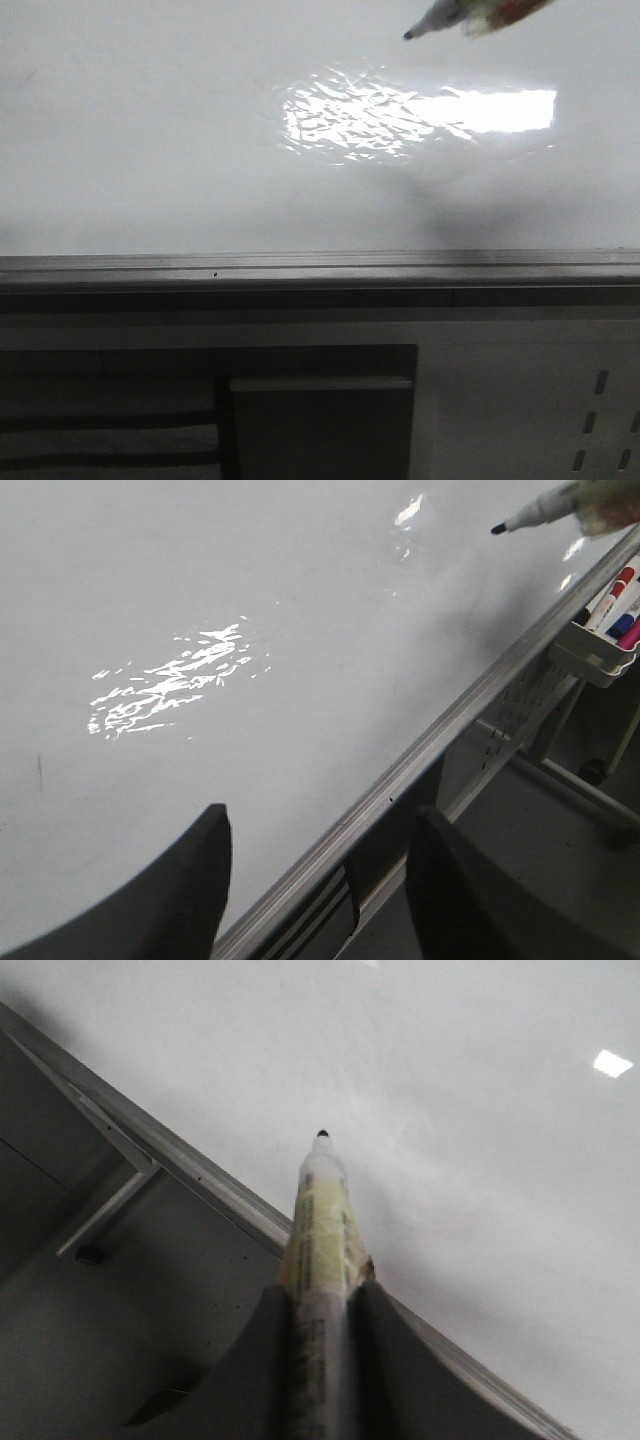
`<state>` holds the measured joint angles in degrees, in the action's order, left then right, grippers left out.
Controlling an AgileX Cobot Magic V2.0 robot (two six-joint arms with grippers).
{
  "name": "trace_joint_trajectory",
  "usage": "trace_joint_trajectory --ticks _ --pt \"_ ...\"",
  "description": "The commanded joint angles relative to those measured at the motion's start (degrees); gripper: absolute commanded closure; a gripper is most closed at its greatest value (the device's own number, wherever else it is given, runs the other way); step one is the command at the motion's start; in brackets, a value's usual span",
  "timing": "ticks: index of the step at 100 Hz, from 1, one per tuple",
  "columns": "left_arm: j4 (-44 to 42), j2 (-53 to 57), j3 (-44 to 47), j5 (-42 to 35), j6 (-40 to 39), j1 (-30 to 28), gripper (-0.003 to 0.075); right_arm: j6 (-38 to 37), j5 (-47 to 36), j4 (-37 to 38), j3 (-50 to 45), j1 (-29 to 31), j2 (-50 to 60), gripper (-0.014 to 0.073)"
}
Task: Write number 4 on whiteboard
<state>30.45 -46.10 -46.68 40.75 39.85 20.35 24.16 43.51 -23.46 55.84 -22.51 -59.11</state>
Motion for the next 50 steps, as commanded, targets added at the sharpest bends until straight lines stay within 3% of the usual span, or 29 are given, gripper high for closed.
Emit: trace_joint_trajectory --ticks 1,50 --pt "2.03 0.47 -1.46 -3.56 -0.52 -0.09 0.0355 0.70 -8.30 -2.98 -0.45 -1.09 -0.34 0.0643" --pt "2.03 0.47 -1.37 -5.12 -0.52 -0.09 0.0356 0.92 -14.61 -3.26 2.83 -2.22 -10.17 0.0643"
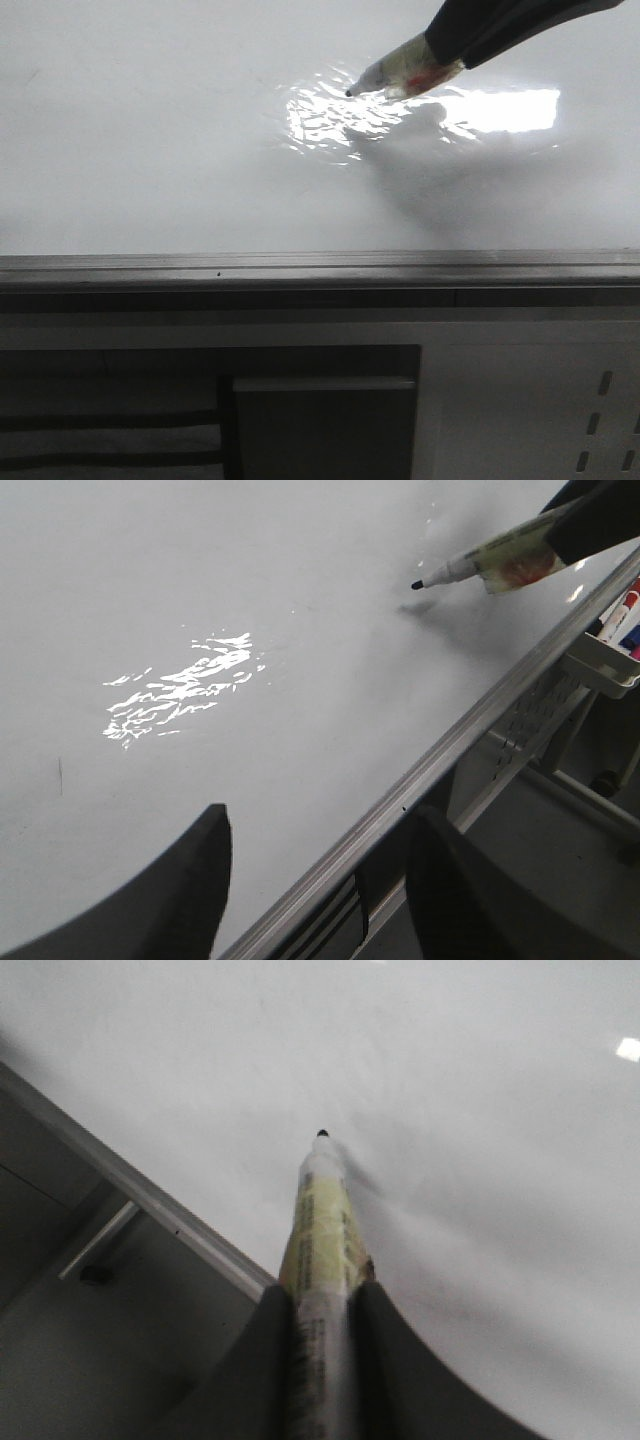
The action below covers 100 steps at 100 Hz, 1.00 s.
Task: Write number 4 on whiteboard
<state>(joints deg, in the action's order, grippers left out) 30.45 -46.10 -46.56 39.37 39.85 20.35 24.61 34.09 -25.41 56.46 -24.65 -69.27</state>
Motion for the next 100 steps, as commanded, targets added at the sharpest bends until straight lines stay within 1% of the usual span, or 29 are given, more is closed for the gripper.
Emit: trace_joint_trajectory --ticks 1,21,30,37,52,59,67,71,85,100 --pt "2.03 0.47 -1.49 -3.73 -0.52 -0.09 0.0355 0.47 -5.23 -1.30 2.22 -0.08 -0.15 0.0643" --pt "2.03 0.47 -1.49 -3.98 -0.52 -0.09 0.0355 0.47 -2.71 -1.30 1.99 -1.02 -5.99 0.0643" --pt "2.03 0.47 -1.49 -3.98 -0.52 -0.09 0.0355 0.47 -2.85 -0.96 1.99 -1.35 -6.38 0.0643" --pt "2.03 0.47 -1.49 -3.98 -0.52 -0.09 0.0355 0.47 -0.62 0.22 1.99 0.32 -4.88 0.0643" --pt "2.03 0.47 -1.49 -4.12 -0.52 -0.09 0.0355 0.47 4.49 1.34 1.33 6.77 0.01 0.0643" --pt "2.03 0.47 -1.49 -4.12 -0.52 -0.09 0.0355 0.47 5.79 1.49 1.21 7.94 2.06 0.0643" --pt "2.03 0.47 -1.49 -4.12 -0.52 -0.09 0.0355 0.88 6.46 0.00 1.57 6.95 3.79 0.0643" --pt "2.03 0.47 -1.49 -4.12 -0.52 -0.09 0.0355 2.49 6.13 -1.31 2.12 5.56 4.55 0.0643" --pt "2.03 0.47 -1.49 -4.58 -0.52 -0.09 0.0355 3.77 2.16 -1.88 4.51 1.09 4.48 0.0643" --pt "2.03 0.47 -1.49 -5.22 -0.52 -0.09 0.0355 3.77 0.56 -1.39 4.68 1.33 1.08 0.0643"
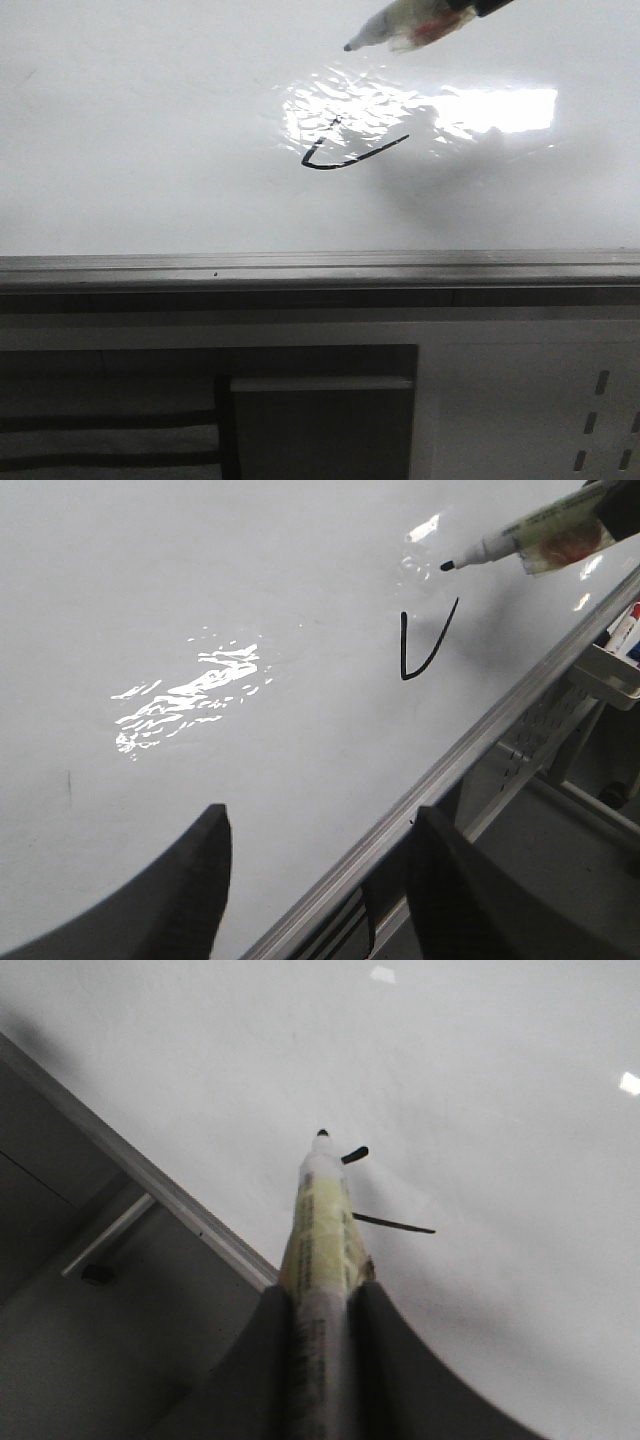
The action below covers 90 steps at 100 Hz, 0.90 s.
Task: Write number 4 on whiteboard
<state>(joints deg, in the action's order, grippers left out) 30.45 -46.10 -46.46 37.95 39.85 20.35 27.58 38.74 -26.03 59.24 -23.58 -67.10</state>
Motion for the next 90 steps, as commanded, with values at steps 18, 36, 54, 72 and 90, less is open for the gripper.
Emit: trace_joint_trajectory --ticks 18,36,54,72,90 --pt "2.03 0.47 -1.59 -3.80 -0.52 -0.09 0.0355 0.80 -0.61 1.52 1.39 1.75 -6.58 0.0643" --pt "2.03 0.33 -1.59 -3.49 1.24 -0.09 0.0355 2.38 6.55 1.06 2.20 -1.41 -5.28 0.0643" --pt "2.83 -2.60 -5.01 3.39 5.98 3.20 0.0355 11.25 6.04 1.06 2.32 -4.62 1.20 0.0643" --pt "4.93 -9.53 -8.83 7.22 17.18 12.54 0.0355 25.90 9.52 0.96 2.32 -8.38 5.74 0.0643" --pt "4.55 -16.16 -11.64 1.45 20.29 21.52 0.0355 27.62 9.74 1.07 2.32 -8.65 7.74 0.0643"
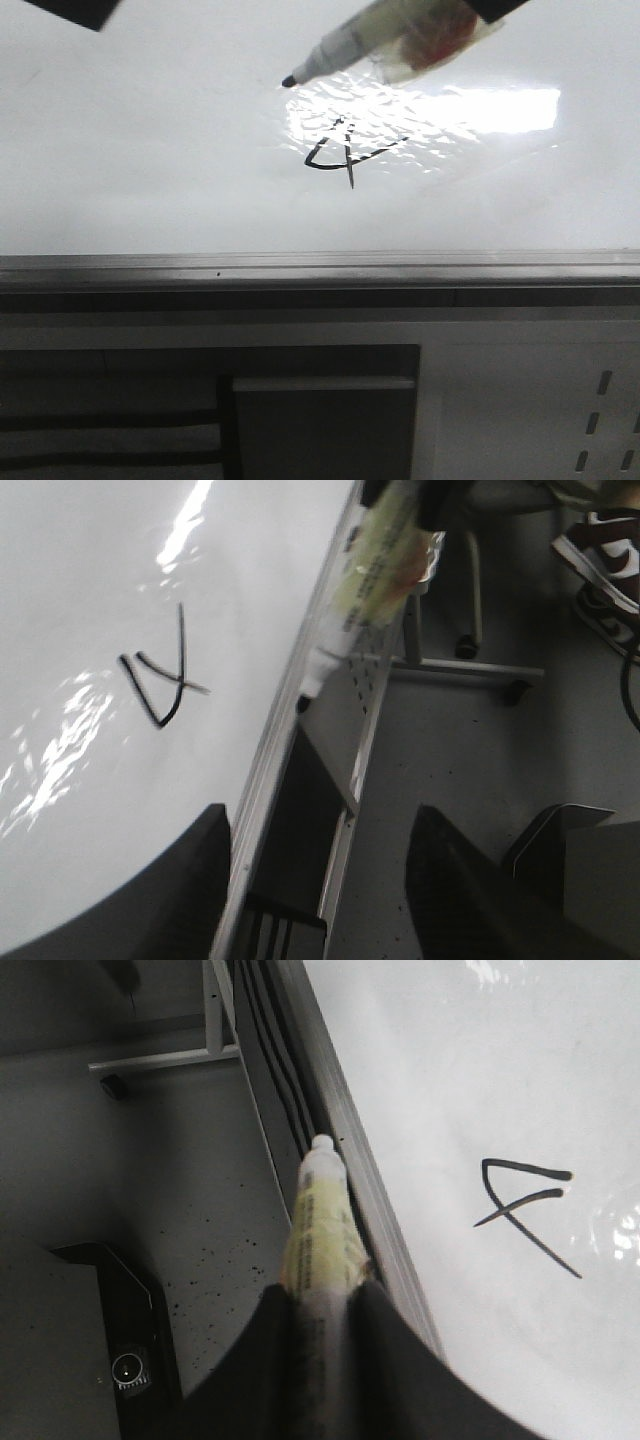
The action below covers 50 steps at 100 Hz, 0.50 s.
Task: Write number 4 on whiteboard
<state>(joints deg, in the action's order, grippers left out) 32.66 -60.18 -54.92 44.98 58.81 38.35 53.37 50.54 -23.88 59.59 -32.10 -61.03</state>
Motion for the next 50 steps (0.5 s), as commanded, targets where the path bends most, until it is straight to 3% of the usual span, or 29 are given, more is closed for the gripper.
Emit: trace_joint_trajectory --ticks 1,21,50 --pt "2.34 -2.33 -3.45 -5.90 1.51 3.77 0.0355 1.83 -2.06 -1.08 1.97 -0.13 1.67 0.0643" --pt "2.34 -9.29 -7.48 -7.70 4.49 8.46 0.0355 1.83 -1.90 -1.08 1.97 -0.13 1.67 0.0643" --pt "2.34 -16.27 -11.55 -8.52 5.27 8.81 0.0355 1.83 -1.78 -1.08 1.97 -0.13 1.67 0.0643"
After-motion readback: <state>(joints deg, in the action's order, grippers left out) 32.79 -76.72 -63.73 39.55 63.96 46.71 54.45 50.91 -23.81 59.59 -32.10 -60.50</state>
